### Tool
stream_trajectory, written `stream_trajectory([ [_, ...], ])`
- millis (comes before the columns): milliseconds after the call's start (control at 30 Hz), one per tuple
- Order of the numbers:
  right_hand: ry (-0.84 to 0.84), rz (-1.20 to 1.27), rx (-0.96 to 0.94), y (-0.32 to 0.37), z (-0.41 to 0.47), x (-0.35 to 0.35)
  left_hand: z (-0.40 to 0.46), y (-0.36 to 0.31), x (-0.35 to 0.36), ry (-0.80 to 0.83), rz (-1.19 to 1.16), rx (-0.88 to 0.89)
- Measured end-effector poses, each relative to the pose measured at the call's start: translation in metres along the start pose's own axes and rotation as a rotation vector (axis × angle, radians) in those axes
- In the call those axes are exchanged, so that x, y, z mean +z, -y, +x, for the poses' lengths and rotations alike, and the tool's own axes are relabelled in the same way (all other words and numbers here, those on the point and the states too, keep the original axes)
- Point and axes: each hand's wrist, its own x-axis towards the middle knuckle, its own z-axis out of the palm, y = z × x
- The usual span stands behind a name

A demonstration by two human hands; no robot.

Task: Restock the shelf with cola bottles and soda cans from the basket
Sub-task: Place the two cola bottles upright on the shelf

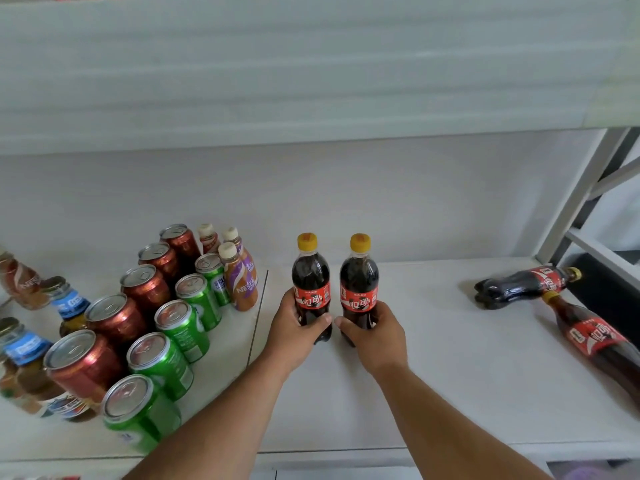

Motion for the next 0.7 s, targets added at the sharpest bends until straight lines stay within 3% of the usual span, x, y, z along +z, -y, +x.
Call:
stream_trajectory([
  [467, 0.036, -0.049, 0.020, -0.002, -0.005, -0.001, 0.005, 0.017, 0.000, 0.012, 0.013, -0.020],
  [700, -0.023, -0.086, -0.029, -0.012, -0.014, 0.000, -0.004, 0.045, 0.021, -0.192, 0.094, -0.024],
])
